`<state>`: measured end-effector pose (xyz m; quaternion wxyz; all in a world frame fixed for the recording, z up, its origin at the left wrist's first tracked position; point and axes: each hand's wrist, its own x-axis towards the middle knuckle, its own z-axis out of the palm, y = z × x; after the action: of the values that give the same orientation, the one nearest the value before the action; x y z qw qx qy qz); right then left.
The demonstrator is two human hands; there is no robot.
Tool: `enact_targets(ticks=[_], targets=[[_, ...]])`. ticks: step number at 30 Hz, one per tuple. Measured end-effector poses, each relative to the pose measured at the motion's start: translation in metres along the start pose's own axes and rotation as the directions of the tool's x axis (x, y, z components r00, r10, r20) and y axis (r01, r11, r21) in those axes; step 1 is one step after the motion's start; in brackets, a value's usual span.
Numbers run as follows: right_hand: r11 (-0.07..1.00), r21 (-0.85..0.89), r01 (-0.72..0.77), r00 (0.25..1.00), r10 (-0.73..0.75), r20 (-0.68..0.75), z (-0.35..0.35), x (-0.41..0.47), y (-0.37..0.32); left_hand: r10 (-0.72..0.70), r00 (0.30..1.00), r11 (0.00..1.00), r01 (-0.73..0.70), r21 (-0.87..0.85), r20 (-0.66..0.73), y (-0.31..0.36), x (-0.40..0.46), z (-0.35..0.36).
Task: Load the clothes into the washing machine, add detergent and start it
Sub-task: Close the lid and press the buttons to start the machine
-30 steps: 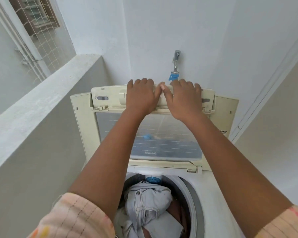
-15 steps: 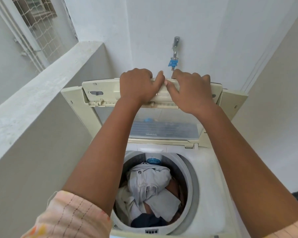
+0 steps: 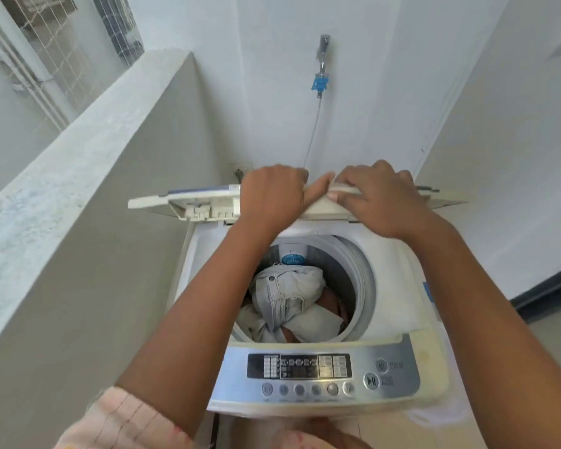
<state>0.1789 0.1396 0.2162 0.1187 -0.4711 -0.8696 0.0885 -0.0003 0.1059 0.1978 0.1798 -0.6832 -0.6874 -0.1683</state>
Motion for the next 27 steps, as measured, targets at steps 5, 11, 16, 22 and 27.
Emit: enact_targets(ticks=[5, 11, 16, 22, 27], targets=[[1.000, -0.003, 0.006, 0.997, -0.005, 0.071, 0.035, -0.065, -0.005, 0.079, 0.994, 0.987, -0.068, -0.147, 0.071, 0.014, -0.079, 0.023], [0.999, -0.042, -0.032, 0.988, 0.038, 0.147, 0.080, -0.104, -0.009, 0.086, 0.954, 0.984, -0.035, -0.177, 0.286, 0.025, -0.130, 0.041], [0.992, -0.115, -0.060, 0.966, 0.087, 0.245, 0.132, -0.130, -0.010, 0.086, 0.889, 0.992, -0.032, -0.124, 0.451, 0.033, -0.177, 0.076], [0.982, -0.168, -0.083, 0.950, 0.129, 0.286, 0.177, -0.152, -0.009, 0.073, 0.802, 0.992, 0.005, -0.129, 0.592, 0.039, -0.209, 0.107], [0.975, -0.211, -0.064, 0.957, 0.121, 0.265, 0.190, -0.162, -0.010, 0.028, 0.790, 0.994, 0.040, -0.097, 0.612, 0.040, -0.213, 0.120]])
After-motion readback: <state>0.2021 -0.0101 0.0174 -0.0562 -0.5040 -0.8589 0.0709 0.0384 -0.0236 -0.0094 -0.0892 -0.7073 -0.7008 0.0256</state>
